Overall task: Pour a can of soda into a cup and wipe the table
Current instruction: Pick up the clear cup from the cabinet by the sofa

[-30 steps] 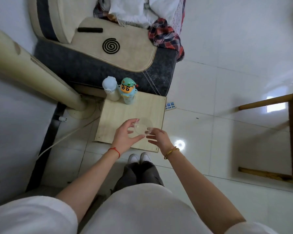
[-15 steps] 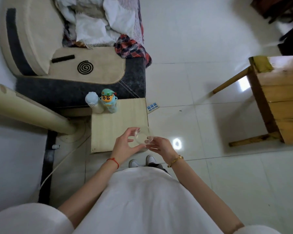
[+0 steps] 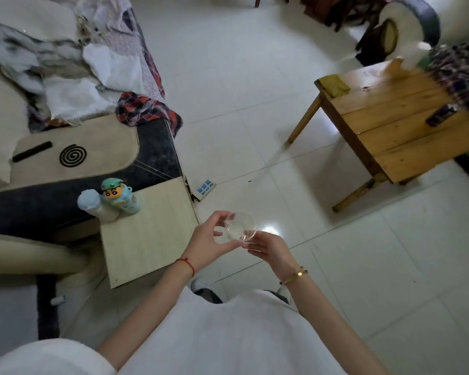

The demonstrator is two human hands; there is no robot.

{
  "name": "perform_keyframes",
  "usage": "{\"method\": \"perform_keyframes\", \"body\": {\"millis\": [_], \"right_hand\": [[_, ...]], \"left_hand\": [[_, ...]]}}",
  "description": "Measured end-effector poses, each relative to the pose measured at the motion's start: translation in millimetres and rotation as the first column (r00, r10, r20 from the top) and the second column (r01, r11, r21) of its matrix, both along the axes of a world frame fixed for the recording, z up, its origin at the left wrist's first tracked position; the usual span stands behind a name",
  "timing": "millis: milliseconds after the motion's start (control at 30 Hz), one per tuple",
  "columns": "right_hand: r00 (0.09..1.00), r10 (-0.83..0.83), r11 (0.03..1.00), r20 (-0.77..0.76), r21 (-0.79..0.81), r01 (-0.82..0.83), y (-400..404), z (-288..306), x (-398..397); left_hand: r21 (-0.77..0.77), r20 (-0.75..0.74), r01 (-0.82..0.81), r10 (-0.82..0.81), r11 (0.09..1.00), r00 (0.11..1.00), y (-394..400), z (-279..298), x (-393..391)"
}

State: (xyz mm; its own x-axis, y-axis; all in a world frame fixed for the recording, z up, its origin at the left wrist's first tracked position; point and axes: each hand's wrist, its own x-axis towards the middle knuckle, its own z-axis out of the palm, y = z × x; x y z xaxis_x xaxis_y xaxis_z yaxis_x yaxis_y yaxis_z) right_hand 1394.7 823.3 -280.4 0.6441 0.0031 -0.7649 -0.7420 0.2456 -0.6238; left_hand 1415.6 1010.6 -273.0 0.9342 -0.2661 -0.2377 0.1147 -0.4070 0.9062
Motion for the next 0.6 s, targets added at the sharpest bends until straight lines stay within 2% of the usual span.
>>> {"method": "perform_keyframes", "body": {"millis": [333,600], "right_hand": [[0.984,-0.173,0.984,0.049,-0.04,0.175,-163,35,-36],[0.945,-0.314,0.947,0.092,-0.037,0.318,-298,34,-69]], "left_hand": [[-0.032,0.055,0.148,-0.146,0.989,0.988,-171,23,-4],[-0.053,0.089,0.282,-0.277,0.958,0.957,-315,28,-11]]}}
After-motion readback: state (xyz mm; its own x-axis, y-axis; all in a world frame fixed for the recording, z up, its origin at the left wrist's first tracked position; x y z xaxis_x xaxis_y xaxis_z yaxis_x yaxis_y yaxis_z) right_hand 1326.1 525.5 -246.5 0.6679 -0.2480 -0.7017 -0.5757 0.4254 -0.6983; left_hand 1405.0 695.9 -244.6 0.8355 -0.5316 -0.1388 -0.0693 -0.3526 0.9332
